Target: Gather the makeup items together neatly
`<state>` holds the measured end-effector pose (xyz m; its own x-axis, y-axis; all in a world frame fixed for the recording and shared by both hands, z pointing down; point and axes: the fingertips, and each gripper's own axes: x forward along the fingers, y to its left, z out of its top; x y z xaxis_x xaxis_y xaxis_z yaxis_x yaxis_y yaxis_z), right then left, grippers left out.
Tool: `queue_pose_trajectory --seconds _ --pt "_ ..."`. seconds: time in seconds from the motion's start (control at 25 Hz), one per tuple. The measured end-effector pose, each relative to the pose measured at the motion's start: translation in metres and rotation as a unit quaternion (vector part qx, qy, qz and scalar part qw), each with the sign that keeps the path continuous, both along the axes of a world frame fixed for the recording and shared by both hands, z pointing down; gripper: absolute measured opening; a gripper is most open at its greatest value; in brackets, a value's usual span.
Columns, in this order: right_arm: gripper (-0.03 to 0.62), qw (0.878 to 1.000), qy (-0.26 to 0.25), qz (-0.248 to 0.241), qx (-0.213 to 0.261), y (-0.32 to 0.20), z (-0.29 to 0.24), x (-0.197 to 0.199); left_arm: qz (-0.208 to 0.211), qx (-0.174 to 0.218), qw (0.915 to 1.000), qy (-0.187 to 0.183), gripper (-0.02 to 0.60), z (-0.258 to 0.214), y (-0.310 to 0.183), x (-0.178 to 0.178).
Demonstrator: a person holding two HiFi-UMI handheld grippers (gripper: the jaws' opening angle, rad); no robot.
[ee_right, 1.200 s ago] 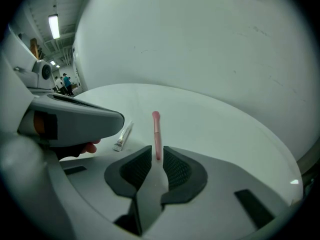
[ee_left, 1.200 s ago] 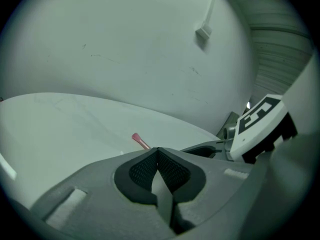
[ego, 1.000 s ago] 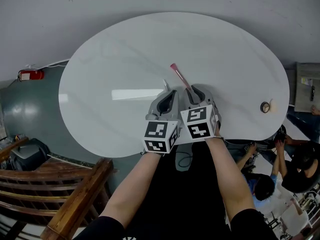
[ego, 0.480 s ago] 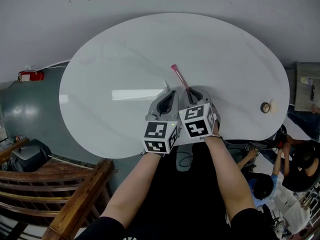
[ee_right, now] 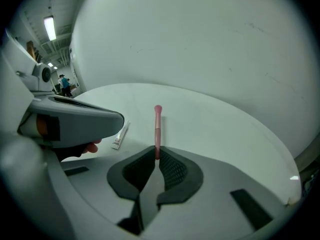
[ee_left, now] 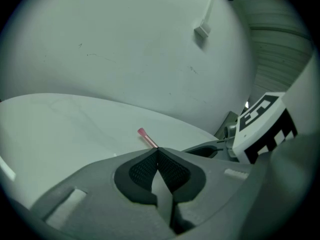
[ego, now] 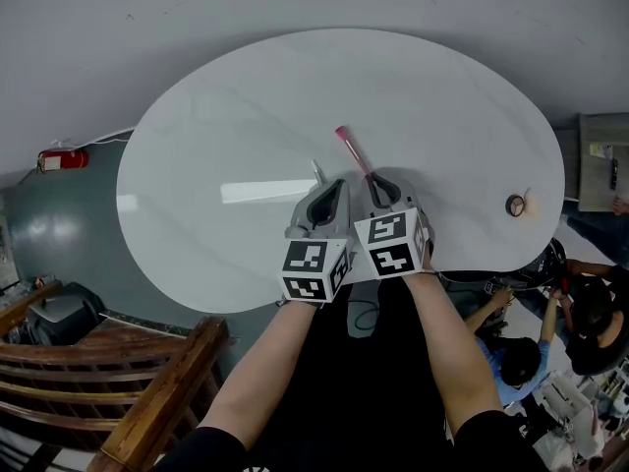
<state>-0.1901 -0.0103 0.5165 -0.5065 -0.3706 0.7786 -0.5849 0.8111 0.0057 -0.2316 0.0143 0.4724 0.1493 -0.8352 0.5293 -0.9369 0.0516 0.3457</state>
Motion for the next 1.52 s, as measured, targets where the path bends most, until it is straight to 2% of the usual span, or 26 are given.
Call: queue_pose_trajectory --seconds 0.4,0.96,1.52 --pt "0.038 0.999 -0.024 0.048 0.011 -0.003 -0.034 0.05 0.037 0.011 0.9992 -0.004 0.008 -0.02 -0.009 0.046" --pt "0.038 0.99 -0.045 0.132 0.017 -0.008 -0.054 0.164 0.12 0.019 0.9926 -0.006 0.008 -0.03 -0.026 0.163" --pt "0.038 0.982 -0.057 0.18 0.015 -0.017 -0.06 0.252 0.152 0.021 0.9881 -0.012 0.008 -0.033 -0.037 0.241"
